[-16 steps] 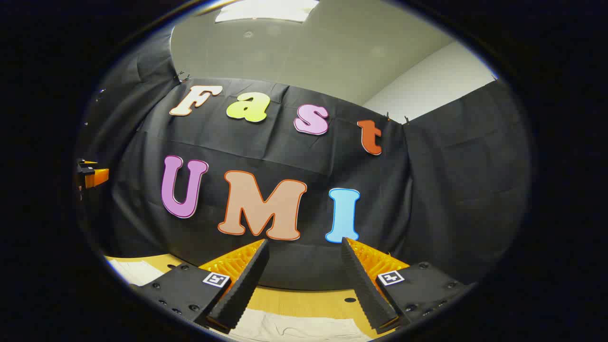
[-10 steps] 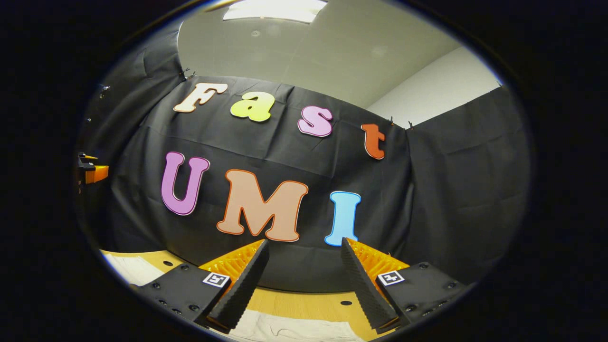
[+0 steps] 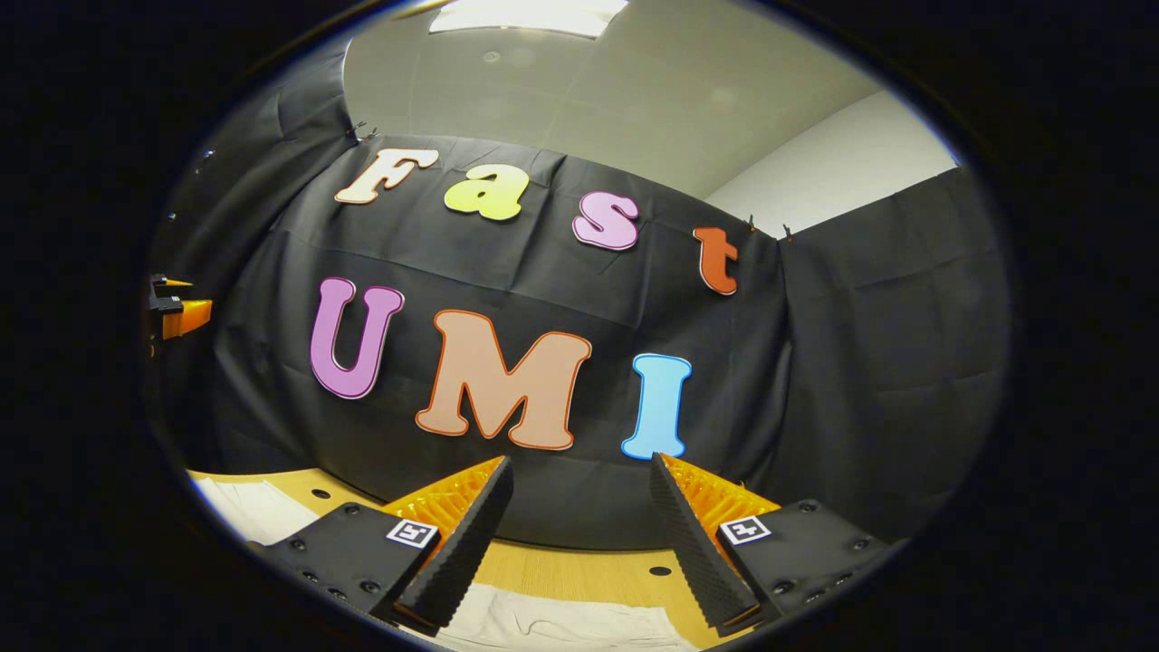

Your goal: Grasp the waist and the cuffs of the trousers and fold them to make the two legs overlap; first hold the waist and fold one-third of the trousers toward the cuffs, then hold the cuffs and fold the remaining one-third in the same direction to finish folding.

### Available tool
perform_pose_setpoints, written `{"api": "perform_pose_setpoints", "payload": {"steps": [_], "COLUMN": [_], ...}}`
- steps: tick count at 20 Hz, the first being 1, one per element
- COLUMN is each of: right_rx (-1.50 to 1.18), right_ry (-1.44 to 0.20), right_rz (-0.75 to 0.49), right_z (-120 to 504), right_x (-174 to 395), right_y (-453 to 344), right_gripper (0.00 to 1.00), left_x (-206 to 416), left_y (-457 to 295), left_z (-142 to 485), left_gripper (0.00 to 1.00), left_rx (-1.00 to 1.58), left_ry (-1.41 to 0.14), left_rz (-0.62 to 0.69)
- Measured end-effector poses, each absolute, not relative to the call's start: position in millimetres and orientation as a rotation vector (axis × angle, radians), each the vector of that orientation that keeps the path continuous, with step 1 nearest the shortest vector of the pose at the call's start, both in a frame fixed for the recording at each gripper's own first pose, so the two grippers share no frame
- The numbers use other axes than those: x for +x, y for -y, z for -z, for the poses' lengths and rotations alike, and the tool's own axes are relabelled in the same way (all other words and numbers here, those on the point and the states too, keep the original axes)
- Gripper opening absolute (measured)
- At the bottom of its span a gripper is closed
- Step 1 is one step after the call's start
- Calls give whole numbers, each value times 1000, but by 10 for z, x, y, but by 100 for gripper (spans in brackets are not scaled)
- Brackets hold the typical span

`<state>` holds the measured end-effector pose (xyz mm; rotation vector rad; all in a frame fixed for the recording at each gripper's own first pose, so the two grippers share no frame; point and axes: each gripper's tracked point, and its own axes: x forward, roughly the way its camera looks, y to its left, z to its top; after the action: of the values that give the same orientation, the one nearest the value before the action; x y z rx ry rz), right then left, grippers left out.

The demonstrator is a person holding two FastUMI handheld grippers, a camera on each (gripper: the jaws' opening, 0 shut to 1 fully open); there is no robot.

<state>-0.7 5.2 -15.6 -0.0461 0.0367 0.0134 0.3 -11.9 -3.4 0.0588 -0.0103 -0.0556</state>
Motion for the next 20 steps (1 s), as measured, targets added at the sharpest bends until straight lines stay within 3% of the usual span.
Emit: {"api": "perform_pose_setpoints", "payload": {"steps": [13, 20], "right_rx": [-423, -691], "right_ry": [-165, -247], "right_rz": [-120, -280], "right_z": [953, 1664], "right_x": [-434, -823], "right_y": [438, 458], "right_gripper": [98, 97], "left_x": [-158, -215], "left_y": [368, 510], "left_z": [164, 274], "left_gripper": [96, 96], "left_rx": [69, 55], "left_ry": [-14, -40], "left_rz": [107, 131]}}
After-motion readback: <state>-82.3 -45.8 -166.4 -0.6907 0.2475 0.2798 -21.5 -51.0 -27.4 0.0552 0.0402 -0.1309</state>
